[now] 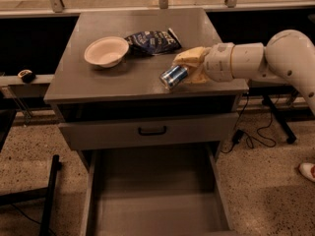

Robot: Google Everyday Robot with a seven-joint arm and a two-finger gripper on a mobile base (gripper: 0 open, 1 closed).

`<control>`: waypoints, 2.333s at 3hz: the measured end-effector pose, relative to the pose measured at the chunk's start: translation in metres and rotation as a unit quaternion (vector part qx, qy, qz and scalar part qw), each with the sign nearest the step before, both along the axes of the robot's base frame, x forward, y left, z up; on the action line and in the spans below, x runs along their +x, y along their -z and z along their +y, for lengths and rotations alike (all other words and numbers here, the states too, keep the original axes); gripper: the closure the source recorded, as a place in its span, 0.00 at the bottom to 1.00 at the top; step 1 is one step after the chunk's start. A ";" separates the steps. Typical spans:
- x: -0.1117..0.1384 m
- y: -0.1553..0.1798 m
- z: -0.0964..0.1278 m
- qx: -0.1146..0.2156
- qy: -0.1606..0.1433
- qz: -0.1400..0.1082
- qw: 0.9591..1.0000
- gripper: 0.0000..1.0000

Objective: Pick redbull can from middle drawer and place on counter

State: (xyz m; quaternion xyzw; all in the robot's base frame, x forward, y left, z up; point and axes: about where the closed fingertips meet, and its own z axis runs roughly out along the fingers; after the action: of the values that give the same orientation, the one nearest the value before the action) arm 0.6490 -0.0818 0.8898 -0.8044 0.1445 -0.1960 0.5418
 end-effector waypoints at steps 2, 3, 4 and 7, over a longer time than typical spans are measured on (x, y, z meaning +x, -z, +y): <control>0.034 0.040 -0.004 -0.056 0.056 0.072 0.994 0.73; 0.034 0.040 -0.004 -0.056 0.056 0.072 0.994 0.50; 0.034 0.040 -0.004 -0.056 0.056 0.072 0.994 0.26; 0.036 0.022 0.002 -0.070 0.057 0.075 0.993 0.00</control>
Offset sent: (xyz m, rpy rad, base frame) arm 0.0471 -0.0122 -0.0637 -0.1942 0.2184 -0.1706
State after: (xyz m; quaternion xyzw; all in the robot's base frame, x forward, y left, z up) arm 0.6853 -0.0796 0.8674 -0.8432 0.2163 -0.1760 0.4596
